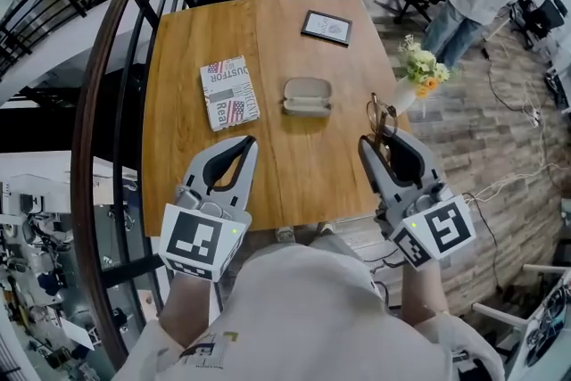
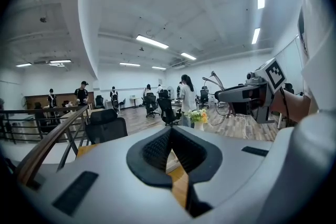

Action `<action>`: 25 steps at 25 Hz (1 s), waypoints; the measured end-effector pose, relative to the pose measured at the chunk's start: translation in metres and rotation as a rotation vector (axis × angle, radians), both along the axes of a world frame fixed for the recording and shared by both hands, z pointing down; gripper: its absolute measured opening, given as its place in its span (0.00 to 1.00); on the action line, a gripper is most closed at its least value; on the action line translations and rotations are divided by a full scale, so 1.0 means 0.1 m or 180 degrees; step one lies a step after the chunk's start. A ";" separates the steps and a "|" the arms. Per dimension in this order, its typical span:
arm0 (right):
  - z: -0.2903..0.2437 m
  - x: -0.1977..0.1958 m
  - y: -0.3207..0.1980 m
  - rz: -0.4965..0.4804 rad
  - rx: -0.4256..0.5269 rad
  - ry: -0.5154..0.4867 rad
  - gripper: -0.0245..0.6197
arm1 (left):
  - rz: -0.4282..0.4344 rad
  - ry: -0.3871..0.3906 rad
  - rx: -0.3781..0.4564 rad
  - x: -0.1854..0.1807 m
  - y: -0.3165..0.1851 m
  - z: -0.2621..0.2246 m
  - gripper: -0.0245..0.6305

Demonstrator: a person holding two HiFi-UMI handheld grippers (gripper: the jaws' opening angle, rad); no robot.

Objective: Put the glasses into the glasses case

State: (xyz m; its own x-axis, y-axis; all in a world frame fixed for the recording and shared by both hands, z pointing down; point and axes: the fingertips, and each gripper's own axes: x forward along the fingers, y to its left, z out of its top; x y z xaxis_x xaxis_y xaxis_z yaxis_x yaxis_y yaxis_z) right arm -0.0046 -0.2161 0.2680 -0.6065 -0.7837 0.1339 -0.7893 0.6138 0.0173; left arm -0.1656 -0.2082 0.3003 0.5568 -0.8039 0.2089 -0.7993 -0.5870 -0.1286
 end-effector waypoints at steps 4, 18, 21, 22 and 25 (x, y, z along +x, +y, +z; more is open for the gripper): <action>0.05 0.06 -0.25 -0.0037 -0.0077 0.0058 0.26 | -0.0026 0.0015 -0.0059 0.06 -0.20 0.00 0.06; 0.36 0.16 -1.01 -0.0513 -0.0104 0.0531 0.26 | -0.0400 -0.0031 -0.0310 0.17 -0.80 0.37 0.06; 0.58 0.12 -1.24 -0.0628 -0.0148 0.0689 0.26 | -0.0483 -0.0102 -0.0441 0.17 -0.95 0.59 0.06; 0.66 0.11 -1.34 -0.0653 -0.0169 0.0736 0.26 | -0.0500 -0.0113 -0.0488 0.18 -1.01 0.65 0.06; 0.93 0.07 -1.65 -0.0737 -0.0268 0.0935 0.26 | -0.0520 -0.0144 -0.0606 0.22 -1.22 0.82 0.06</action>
